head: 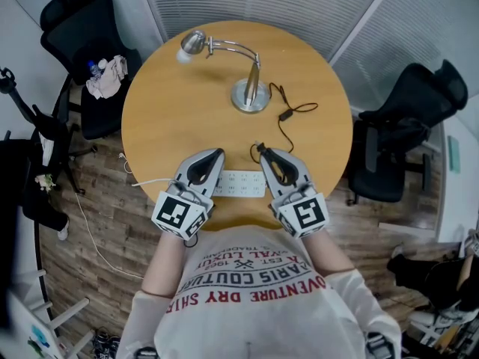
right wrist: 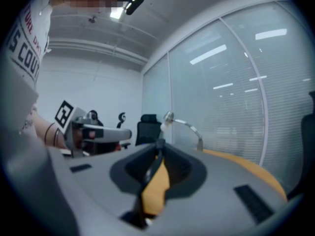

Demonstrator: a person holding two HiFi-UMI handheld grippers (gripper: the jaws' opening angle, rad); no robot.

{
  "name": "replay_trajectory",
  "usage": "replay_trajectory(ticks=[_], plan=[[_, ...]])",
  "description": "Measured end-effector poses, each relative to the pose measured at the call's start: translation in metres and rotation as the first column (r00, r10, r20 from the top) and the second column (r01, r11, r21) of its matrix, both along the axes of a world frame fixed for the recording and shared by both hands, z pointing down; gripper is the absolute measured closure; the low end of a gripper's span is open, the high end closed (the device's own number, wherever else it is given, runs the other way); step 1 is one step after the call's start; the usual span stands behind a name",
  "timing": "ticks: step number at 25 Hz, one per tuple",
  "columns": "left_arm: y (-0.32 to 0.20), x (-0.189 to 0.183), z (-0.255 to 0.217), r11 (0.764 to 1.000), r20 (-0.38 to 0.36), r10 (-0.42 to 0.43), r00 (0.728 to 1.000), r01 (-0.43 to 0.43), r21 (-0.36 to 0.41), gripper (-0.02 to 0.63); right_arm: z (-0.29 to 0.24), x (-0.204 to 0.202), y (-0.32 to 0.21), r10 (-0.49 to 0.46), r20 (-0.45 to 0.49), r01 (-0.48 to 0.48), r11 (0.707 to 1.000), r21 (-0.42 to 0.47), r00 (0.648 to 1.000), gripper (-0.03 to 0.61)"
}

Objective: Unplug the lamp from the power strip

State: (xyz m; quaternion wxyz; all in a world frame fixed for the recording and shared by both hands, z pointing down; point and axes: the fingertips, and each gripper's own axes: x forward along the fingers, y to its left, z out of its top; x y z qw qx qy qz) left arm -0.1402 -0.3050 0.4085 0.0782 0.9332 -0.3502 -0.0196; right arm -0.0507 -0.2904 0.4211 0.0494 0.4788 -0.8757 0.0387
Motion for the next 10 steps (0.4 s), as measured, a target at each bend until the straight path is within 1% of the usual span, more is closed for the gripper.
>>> replay_trajectory(ticks=[5, 10], plan=[[0.0005, -0.0002, 0.0046, 1.0, -0.011, 0.002, 1.0, -0.003, -0.021, 0.583, 0.0041, 0.0023, 0.0, 0.007, -0.005, -0.007, 1.0, -0.009, 1.0, 0.506], [0.001, 0.0007, 0.0048, 1.0, -0.009, -0.001, 1.0, 0.0, -0.017, 0.583, 0.0046, 0.006, -0.0008, 0.026, -0.016, -0.026, 1.0, -0.015, 1.0, 0.508]])
